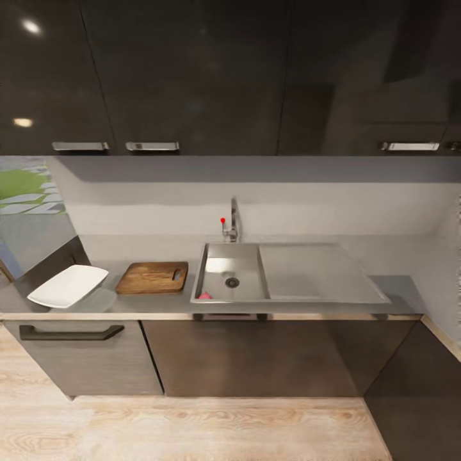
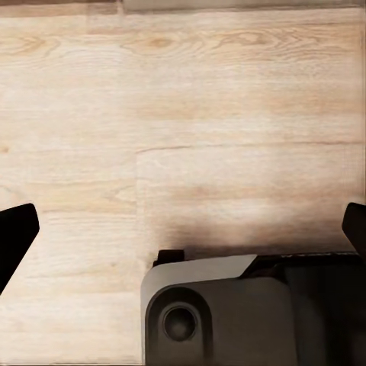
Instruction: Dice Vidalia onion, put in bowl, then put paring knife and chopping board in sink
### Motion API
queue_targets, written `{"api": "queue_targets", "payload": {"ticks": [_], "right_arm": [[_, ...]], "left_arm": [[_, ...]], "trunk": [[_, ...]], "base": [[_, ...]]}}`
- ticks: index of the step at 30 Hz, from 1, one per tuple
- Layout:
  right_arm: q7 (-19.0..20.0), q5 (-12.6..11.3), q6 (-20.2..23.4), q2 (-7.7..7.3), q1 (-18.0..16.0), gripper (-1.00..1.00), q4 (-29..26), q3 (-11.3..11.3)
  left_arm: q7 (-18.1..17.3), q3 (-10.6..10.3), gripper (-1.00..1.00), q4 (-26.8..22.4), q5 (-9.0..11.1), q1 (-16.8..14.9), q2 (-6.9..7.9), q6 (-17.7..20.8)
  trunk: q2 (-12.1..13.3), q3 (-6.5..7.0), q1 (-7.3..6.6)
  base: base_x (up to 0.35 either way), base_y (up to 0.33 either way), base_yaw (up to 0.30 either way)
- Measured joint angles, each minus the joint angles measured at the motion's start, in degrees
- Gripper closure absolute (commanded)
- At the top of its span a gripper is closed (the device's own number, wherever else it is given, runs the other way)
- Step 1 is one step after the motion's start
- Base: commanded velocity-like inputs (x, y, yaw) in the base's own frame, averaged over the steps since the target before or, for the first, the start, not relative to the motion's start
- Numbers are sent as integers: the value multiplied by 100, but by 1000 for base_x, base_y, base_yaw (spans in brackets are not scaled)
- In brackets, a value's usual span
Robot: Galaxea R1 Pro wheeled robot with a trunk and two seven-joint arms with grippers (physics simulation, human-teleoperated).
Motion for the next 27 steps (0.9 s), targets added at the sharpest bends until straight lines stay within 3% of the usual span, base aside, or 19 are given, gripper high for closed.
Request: {"api": "queue_targets", "payload": {"ticks": [10,12,15,16,17,20,24,27], "right_arm": [[0,-1,-1,-2,0,-100,0,0],[0,-5,-1,-8,0,-100,0,-3],[0,-5,-1,-8,0,-100,0,-3],[0,-6,-1,-9,1,-100,0,-6],[0,-6,-1,-10,1,-100,0,-7],[0,-6,-1,-16,1,-100,1,-8],[-7,-6,-2,-15,1,-100,1,-8],[-8,-6,-7,-16,1,-100,1,-8]], "left_arm": [[13,14,-100,-50,15,-3,0,20],[27,16,-100,-240,28,-9,0,201],[31,14,-100,-704,31,-26,-14,874],[27,4,-100,-1361,36,-34,-37,1699],[25,1,-100,-1659,36,-35,-42,1931],[13,-20,-100,-2872,40,-38,-94,3096],[9,-137,-100,-4106,42,-37,-260,3915],[8,-411,-100,-5079,38,-43,-430,4605]], "trunk": [[-1,0,-3],[-1,0,-3],[0,1,-3],[0,2,-2],[0,2,-3],[0,2,-3],[0,2,-3],[0,2,-3]], "base": [[-107,-8,0],[-3,0,0],[-1,0,0],[0,0,0],[0,0,0],[0,0,0],[0,0,0],[0,0,0]]}}
